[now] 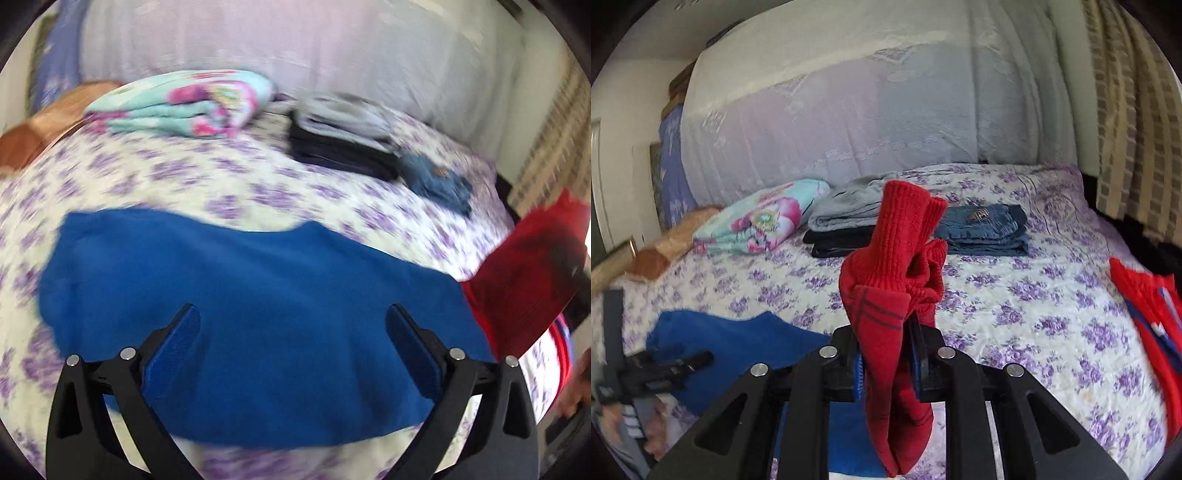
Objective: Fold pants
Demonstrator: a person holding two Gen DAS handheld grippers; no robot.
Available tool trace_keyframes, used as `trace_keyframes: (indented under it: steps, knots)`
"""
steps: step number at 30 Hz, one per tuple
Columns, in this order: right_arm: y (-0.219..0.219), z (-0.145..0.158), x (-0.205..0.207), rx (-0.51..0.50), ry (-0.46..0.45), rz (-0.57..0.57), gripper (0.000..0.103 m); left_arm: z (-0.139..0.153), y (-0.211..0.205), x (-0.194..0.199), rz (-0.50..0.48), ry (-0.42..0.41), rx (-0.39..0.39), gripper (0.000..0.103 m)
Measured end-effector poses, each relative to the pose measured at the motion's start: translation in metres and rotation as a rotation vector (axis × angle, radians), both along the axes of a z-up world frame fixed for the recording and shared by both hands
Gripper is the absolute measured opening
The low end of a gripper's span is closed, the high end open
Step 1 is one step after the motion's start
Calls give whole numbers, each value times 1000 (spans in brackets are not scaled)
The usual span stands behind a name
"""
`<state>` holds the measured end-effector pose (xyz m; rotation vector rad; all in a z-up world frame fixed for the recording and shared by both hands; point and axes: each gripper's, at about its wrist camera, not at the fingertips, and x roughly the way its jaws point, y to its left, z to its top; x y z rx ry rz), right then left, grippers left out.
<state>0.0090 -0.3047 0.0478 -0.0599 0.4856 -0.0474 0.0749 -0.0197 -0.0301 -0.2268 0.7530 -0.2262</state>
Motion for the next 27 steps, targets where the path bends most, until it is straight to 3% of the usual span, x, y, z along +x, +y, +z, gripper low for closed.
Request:
trace_keyframes:
  steps: [4,6,9,11,14,18,20,23,25,27]
  knots:
    - [70,-26,21,-254,72,88,18,-1,76,-18,153,-16,-154,98]
    - [103,-47,32,-367,115,139,18,-3,105,-31,156,-36,-265,98]
    - [146,-84,44,-509,193,214,18,0,122,-43,229,-60,-214,98]
    - [165,-106,46,-573,255,256,19,4,126,-46,214,-75,-187,98]
    - [176,-115,37,-621,256,293,38,2,131,-47,211,-78,-182,98]
    - [168,-83,17,-493,246,396,63,-14,144,-41,243,-37,-204,98]
    - [156,-53,9,-367,208,423,64,-24,152,-38,257,-9,-249,98]
    - [124,-19,21,-162,136,294,66,-34,157,-36,274,5,-269,98]
    - [105,-18,41,-119,111,142,66,-34,158,-36,282,3,-251,98]
    - [100,-32,58,-96,152,93,66,-35,158,-36,284,4,-247,98]
